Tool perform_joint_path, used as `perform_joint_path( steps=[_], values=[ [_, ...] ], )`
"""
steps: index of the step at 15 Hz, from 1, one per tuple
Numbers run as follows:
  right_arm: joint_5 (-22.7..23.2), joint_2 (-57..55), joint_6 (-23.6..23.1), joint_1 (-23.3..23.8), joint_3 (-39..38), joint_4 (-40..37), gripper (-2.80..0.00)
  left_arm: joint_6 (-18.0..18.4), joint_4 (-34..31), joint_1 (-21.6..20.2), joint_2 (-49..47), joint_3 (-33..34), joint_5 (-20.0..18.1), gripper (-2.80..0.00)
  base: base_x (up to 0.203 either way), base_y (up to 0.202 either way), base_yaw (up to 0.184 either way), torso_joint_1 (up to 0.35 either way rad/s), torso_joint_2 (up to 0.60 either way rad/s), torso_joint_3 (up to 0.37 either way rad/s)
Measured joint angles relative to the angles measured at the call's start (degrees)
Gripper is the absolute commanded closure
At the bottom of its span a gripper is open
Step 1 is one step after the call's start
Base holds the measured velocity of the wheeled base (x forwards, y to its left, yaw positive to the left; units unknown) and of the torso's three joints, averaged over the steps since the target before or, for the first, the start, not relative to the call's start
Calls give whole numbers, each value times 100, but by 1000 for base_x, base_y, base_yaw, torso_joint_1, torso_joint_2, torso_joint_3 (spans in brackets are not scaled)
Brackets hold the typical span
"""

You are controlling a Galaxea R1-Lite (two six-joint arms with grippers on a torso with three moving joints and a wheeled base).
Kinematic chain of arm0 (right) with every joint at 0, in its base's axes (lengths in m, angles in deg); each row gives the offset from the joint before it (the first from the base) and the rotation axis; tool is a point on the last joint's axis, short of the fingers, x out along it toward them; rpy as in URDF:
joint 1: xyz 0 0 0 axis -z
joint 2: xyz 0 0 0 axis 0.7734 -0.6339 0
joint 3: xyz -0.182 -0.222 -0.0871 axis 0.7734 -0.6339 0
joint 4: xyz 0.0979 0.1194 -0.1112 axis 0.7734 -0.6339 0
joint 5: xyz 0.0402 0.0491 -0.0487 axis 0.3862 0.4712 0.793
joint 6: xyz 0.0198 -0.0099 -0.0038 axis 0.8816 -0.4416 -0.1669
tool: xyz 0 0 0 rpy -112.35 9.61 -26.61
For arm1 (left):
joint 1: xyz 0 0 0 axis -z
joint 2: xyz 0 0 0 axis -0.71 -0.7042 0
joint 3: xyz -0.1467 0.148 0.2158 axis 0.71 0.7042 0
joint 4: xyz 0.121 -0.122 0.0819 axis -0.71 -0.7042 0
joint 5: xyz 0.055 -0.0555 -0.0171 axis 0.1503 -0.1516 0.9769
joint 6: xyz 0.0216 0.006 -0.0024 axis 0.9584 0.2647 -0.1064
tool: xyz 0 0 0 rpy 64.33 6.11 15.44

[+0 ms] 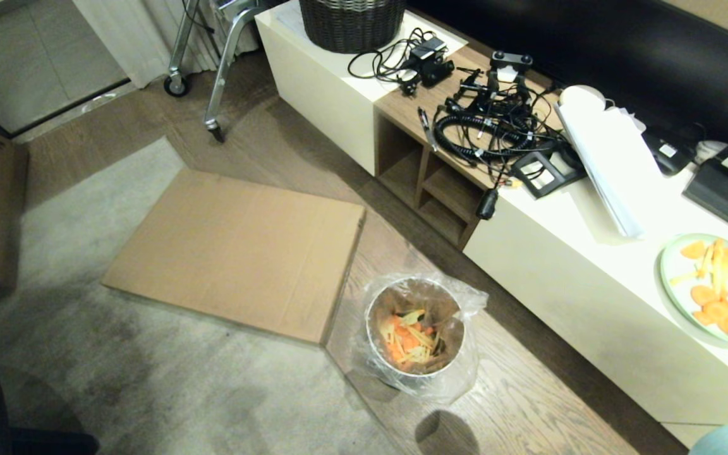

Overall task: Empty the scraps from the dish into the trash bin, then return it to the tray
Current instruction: Put the bowl back to the table

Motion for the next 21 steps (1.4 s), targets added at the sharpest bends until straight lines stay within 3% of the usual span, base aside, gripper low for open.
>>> perform_joint_path(
  steps=[21],
  values=[
    [0,0,2,0,0,0,0,2,-1,0,0,0,-5,0,0,0,0,0,0,0]
  ],
)
